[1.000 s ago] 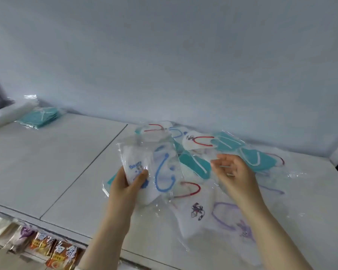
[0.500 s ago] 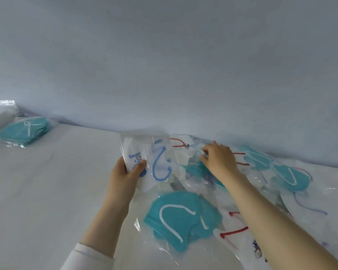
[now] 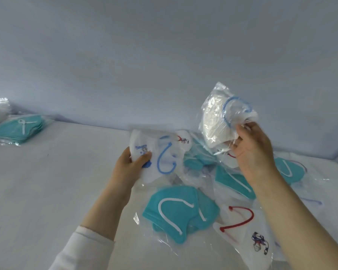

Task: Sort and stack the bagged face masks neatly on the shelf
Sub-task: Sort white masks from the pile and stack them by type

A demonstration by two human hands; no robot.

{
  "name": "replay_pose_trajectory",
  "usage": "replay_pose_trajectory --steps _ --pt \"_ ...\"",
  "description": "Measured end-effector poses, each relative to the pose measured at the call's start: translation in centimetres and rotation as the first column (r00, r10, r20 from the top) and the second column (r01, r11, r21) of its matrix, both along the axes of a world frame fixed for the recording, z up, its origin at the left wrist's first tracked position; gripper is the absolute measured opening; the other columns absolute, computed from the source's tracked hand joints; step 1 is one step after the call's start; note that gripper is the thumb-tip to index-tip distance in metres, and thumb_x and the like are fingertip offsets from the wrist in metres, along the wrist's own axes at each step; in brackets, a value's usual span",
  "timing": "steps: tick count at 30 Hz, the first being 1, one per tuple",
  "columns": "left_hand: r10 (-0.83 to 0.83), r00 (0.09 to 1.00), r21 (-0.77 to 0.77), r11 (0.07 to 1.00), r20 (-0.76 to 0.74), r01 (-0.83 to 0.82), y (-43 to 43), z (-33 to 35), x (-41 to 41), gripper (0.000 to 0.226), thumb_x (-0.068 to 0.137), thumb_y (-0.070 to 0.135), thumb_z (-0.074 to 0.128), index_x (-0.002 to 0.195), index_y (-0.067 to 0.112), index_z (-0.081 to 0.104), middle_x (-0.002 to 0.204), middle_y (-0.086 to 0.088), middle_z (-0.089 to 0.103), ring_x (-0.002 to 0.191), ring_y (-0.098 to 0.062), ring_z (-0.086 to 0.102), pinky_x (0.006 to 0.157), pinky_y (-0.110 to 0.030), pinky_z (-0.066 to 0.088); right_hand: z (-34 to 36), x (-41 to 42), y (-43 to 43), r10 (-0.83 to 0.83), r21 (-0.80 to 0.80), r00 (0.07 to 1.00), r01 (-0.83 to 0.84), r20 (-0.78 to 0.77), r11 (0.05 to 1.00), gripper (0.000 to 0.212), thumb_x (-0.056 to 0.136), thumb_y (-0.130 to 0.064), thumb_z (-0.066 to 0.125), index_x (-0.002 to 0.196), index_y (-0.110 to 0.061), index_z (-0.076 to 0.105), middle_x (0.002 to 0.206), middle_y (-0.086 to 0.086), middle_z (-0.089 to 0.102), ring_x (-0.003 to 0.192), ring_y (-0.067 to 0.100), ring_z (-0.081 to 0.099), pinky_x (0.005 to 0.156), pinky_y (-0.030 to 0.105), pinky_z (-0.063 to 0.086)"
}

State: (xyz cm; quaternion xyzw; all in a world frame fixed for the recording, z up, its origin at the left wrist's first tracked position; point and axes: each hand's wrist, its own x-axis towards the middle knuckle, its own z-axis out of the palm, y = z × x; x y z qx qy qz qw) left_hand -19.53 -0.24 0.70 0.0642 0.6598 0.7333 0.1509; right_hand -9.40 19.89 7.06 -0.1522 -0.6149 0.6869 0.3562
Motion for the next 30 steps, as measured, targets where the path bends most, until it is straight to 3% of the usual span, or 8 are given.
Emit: replay_pose_trajectory --steps 2,4,7,16,18,23,25,30 --pt "-0.09 0.996 0.0 0.996 0.027 0.09 0.5 0.4 0.4 0.007 0.09 0.015 0.06 0.096 0.018 0.061 0.091 -0.011 0.069 0.078 -0.025 0.065 0.074 -0.038 0.056 0.6 2.0 -0.7 0.041 0.391 0.995 -0.001 -0.094 0.92 0.018 0.091 -0.006 0.055 0.091 -0.024 0.052 0.09 -0.019 0.068 0.087 -0.004 0.063 0.078 0.02 0.048" --pt "-0.205 0.977 0.043 0.978 0.054 0.203 0.9 0.9 0.7 0.009 0.091 0.016 0.058 0.1 0.017 0.062 0.085 -0.006 0.072 0.072 -0.019 0.068 0.064 -0.03 0.058 0.3 3.3 -0.8 0.21 0.759 0.976 -0.096 -0.055 0.644 0.019 0.089 -0.008 0.054 0.087 -0.026 0.049 0.103 -0.022 0.068 0.114 0.002 0.057 0.097 0.024 0.043" --pt "-0.338 0.937 0.136 0.936 0.091 0.325 1.0 1.4 1.1 0.017 0.092 0.019 0.054 0.107 0.013 0.062 0.083 -0.003 0.074 0.07 -0.015 0.07 0.058 -0.023 0.056 -2.0 3.9 0.7 0.178 0.964 0.979 -0.141 0.102 0.227 0.01 0.091 -0.023 0.05 0.09 -0.031 0.054 0.119 -0.013 0.063 0.134 0.015 0.04 0.113 0.044 0.026" --pt "-0.516 0.857 0.159 0.846 -0.003 0.51 2.6 2.0 2.9 0.026 0.085 0.026 0.054 0.104 0.01 0.062 0.093 -0.007 0.074 0.078 -0.018 0.072 0.061 -0.024 0.056 -3.9 4.3 2.0 0.129 0.986 0.982 -0.15 0.14 0.068 0.021 0.094 -0.007 0.039 0.093 -0.022 0.055 0.128 -0.005 0.057 0.137 0.019 0.034 0.116 0.037 0.022" --pt "-0.487 0.872 0.14 0.861 -0.044 0.488 3.0 1.6 3.3 0.02 0.086 0.019 0.056 0.104 0.012 0.062 0.096 -0.006 0.074 0.082 -0.018 0.071 0.065 -0.024 0.057 -4.3 4.4 1.5 0.136 0.974 0.98 -0.166 0.145 0.157 0.032 0.096 -0.006 0.032 0.099 -0.018 0.062 0.132 -0.001 0.054 0.138 0.019 0.032 0.116 0.031 0.022" --pt "-0.347 0.925 0.062 0.931 -0.152 0.36 3.9 0.9 4.4 0.02 0.087 0.013 0.061 0.107 0.016 0.061 0.091 0.003 0.074 0.08 -0.012 0.071 0.064 -0.02 0.054 -5.1 7.0 0.2 0.068 0.445 0.989 -0.121 0.133 0.887 0.034 0.095 -0.022 0.047 0.127 -0.031 0.047 0.139 -0.019 0.046 0.128 -0.004 0.042 0.107 0.023 0.037" --pt "-0.36 0.916 0.028 0.928 -0.175 0.37 4.7 0.9 5.4 0.024 0.085 0.018 0.064 0.108 0.017 0.06 0.094 0.001 0.074 0.081 -0.012 0.071 0.065 -0.023 0.056 -5.4 8.1 -0.9 0.079 0.249 0.973 -0.133 0.216 0.959 0.043 0.081 -0.034 0.051 0.124 -0.041 0.045 0.127 -0.028 0.05 0.114 -0.016 0.048 0.097 0.01 0.042" --pt "-0.43 0.864 0.012 0.894 -0.262 0.448 8.0 0.0 9.1 0.025 0.088 0.018 0.062 0.111 0.024 0.056 0.103 0.003 0.071 0.092 -0.012 0.069 0.077 -0.029 0.057 -6.7 10.5 -0.6 -0.105 0.123 0.961 0.075 0.256 0.99 0.036 0.092 -0.013 0.053 0.12 -0.035 0.049 0.115 -0.017 0.058 0.101 -0.005 0.056 0.093 0.019 0.045"
